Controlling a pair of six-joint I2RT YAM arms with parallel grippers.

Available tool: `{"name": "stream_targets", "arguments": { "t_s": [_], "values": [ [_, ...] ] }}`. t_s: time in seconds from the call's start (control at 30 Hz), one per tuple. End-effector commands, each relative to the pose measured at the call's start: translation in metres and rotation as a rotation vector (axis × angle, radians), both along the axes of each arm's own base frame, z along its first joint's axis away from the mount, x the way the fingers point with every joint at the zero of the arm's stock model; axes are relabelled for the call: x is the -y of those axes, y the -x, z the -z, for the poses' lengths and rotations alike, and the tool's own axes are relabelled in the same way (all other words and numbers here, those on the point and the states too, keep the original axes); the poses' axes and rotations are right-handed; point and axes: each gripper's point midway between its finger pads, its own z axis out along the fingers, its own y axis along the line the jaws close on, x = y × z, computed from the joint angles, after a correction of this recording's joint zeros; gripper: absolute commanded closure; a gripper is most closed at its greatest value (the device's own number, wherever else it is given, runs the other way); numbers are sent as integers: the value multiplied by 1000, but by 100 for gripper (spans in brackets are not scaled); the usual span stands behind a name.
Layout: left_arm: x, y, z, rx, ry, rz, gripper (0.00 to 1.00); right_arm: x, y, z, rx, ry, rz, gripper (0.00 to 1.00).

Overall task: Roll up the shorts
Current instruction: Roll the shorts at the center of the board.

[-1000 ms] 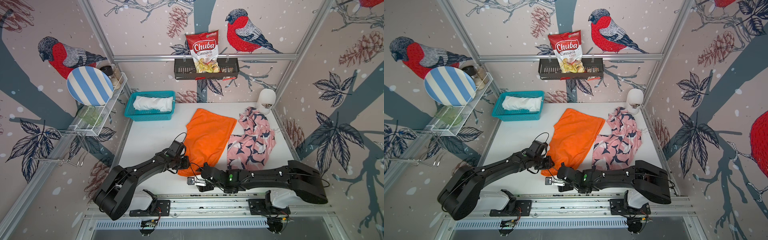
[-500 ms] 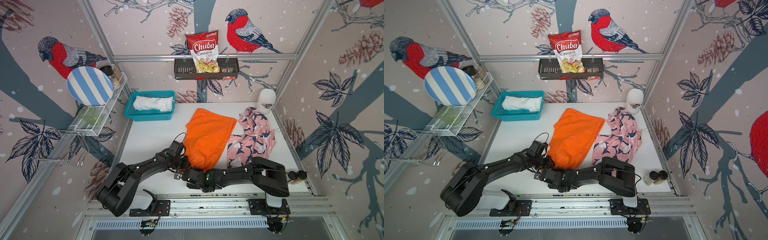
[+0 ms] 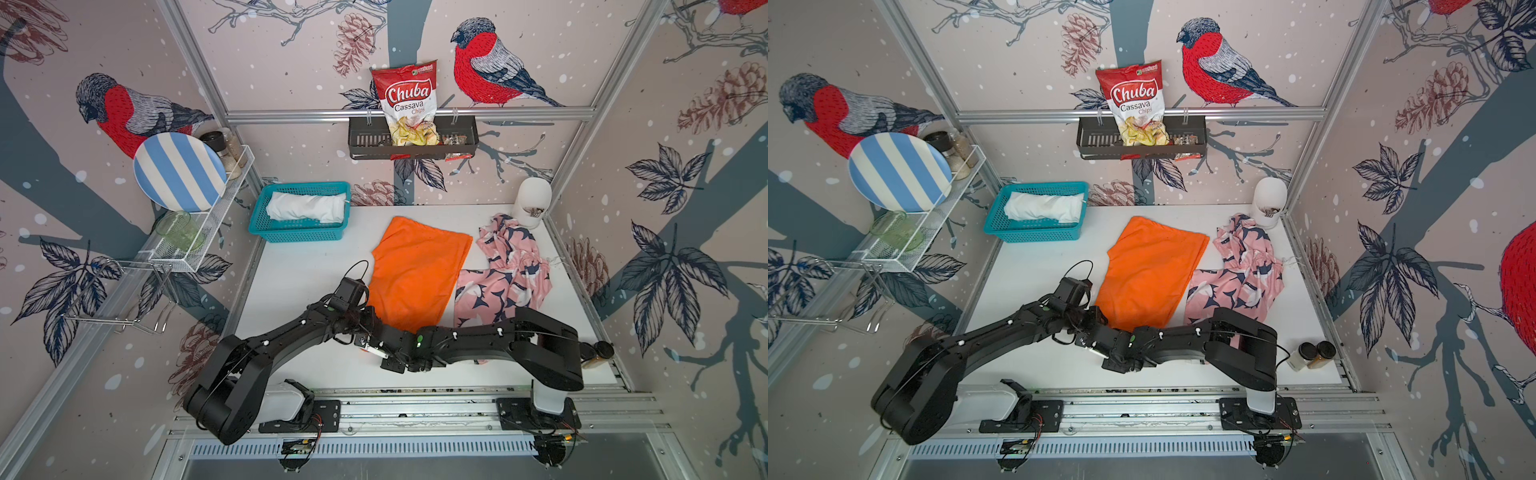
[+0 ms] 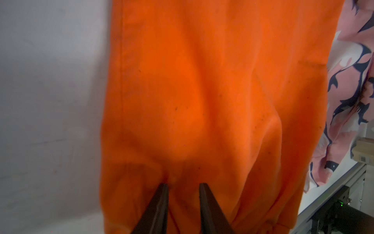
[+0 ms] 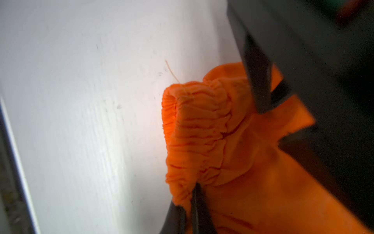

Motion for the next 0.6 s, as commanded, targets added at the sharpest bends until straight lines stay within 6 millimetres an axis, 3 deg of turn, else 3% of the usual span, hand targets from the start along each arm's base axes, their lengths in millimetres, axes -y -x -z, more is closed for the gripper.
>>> {"name": "stream_targets", "arguments": {
  "t_s": [0.0,0.13,0.2,0.47,0.57],
  "values": [
    [-12,-8,-20,46,-20,-56,61,1,24,-11,-295,-92,5,100],
    [-16,-9,-44,95,8,-80,52,4,14,-27,-507,-213,50,100],
    [-16,-4,-46,82,25,-80,45,7,7,-28,-581,-239,70,100],
    [-22,23,-28,-10,97,-158,29,27,-26,-8,-616,-225,195,100],
    [-13,31,-24,-43,178,-161,25,30,-33,-8,-596,-230,211,100]
  ]
}}
